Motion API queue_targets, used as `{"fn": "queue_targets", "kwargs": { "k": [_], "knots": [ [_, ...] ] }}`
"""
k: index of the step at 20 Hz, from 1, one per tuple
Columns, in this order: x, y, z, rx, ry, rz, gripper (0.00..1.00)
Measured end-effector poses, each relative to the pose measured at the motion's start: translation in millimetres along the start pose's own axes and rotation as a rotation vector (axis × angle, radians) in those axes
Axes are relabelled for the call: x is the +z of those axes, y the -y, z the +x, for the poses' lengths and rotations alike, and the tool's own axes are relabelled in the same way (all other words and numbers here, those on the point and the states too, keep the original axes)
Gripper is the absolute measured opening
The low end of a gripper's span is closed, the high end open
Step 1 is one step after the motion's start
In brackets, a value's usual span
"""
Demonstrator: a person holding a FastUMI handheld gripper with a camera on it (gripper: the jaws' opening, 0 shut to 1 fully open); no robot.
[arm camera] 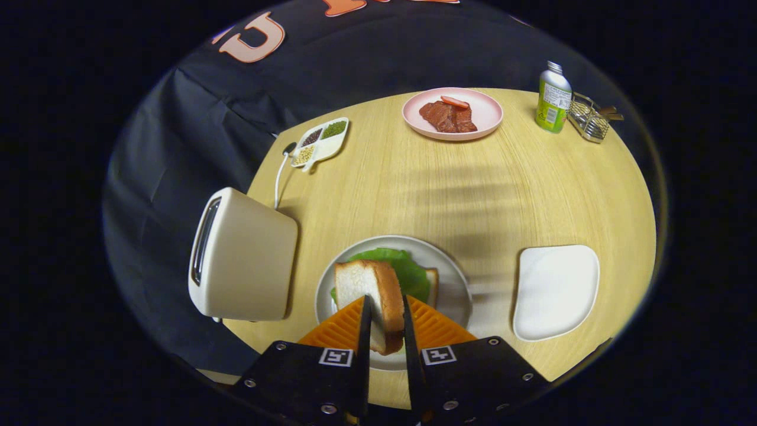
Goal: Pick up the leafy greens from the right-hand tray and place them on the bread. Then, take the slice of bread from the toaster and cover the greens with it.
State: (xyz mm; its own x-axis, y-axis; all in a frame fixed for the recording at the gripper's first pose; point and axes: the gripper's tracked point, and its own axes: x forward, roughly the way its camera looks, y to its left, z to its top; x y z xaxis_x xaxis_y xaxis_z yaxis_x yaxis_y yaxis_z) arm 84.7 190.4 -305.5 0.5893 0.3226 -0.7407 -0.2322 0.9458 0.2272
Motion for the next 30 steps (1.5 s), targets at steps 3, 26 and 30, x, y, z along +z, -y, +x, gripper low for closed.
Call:
{"fn": "queue_targets", "kwargs": {
  "k": [3,26,30],
  "knots": [
    [-3,14,1,-0.032,-0.005,-0.003,0.45],
    [115,116,-273,-0.325,0.684,-0.126,0.99],
    [120,123,-319,-0.343,0.793,-0.151,0.99]
  ]
}}
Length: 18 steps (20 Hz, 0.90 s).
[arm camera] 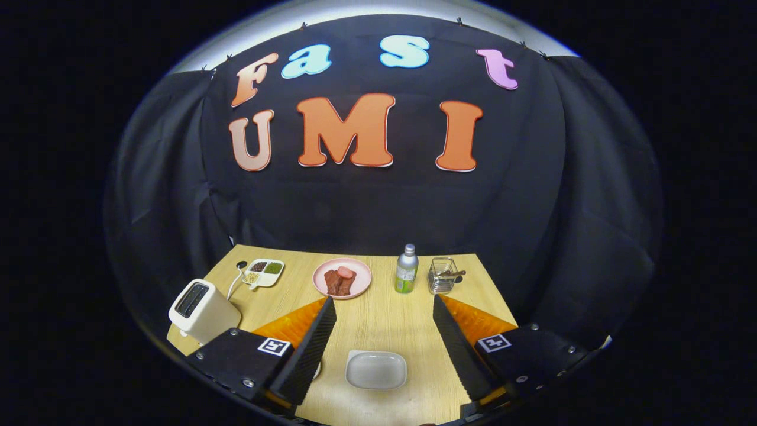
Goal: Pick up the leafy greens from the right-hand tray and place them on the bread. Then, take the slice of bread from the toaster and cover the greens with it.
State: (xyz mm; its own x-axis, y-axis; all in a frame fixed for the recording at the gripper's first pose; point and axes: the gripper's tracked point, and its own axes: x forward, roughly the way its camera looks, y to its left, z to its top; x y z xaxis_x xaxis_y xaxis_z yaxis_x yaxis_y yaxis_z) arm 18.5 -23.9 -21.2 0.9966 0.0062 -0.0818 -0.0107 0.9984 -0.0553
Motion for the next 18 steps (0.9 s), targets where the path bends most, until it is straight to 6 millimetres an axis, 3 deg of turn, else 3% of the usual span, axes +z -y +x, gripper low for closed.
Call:
{"fn": "queue_targets", "kwargs": {
  "k": [5,18],
  "knots": [
    [15,28,-18,-0.042,0.086,-0.005,0.99],
    [6,65,-26,-0.055,0.120,0.059,0.99]
  ]
}}
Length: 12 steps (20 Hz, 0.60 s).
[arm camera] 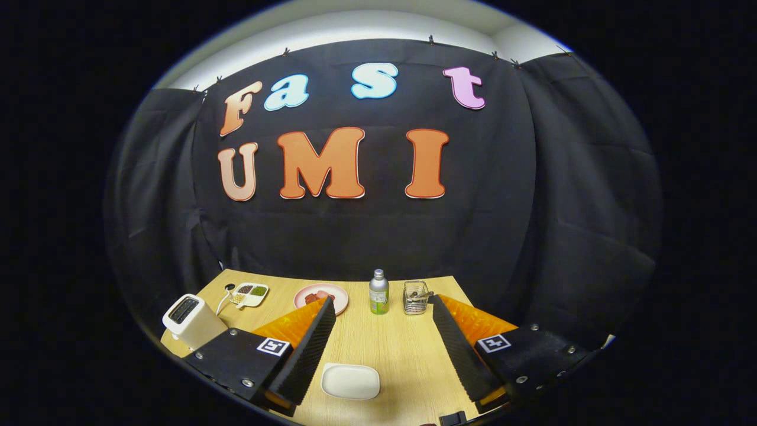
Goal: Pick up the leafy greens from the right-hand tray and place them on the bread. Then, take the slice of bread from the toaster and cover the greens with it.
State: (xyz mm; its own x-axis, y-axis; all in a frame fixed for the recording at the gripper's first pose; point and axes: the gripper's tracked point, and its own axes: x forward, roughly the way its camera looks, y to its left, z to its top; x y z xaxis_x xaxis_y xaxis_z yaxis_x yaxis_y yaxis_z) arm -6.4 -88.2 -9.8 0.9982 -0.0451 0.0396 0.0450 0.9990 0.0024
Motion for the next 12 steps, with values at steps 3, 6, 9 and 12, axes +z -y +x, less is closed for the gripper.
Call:
{"fn": "queue_targets", "kwargs": {
  "k": [3,6,9,12],
  "knots": [
    [-2,8,-3,-0.003,-0.001,0.014,0.99],
    [-7,18,-5,-0.014,-0.005,0.030,0.99],
    [-7,25,-5,-0.018,0.003,0.048,0.99],
    [-11,26,-5,-0.010,-0.005,0.060,0.99]
  ]
}}
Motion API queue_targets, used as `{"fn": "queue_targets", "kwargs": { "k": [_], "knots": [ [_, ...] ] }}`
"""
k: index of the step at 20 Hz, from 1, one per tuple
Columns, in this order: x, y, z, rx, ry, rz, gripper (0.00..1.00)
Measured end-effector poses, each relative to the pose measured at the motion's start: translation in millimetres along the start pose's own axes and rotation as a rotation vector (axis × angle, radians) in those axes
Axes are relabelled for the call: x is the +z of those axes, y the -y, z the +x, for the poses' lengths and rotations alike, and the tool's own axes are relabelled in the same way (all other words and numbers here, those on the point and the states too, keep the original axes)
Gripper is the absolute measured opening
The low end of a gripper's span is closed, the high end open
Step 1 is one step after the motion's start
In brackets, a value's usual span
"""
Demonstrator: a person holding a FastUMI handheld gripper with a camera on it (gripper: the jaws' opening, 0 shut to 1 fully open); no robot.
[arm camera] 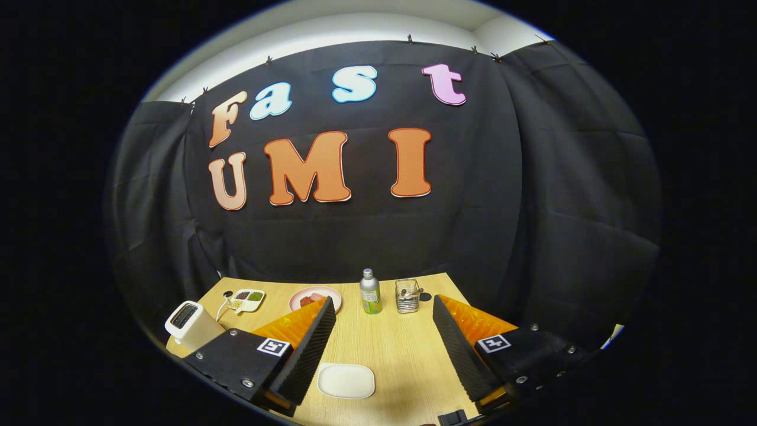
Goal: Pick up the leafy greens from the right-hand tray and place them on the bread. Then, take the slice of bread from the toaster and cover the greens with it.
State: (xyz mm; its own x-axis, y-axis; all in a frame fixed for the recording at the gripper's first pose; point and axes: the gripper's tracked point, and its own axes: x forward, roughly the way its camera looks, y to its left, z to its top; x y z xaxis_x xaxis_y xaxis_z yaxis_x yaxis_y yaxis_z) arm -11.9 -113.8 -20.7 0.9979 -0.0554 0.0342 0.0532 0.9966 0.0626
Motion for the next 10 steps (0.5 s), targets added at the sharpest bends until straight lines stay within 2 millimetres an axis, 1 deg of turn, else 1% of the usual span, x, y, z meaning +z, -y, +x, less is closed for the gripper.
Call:
{"fn": "queue_targets", "kwargs": {
  "k": [10],
  "knots": [
    [4.4,4.2,-0.1,-0.007,0.020,0.008,0.99]
  ]
}}
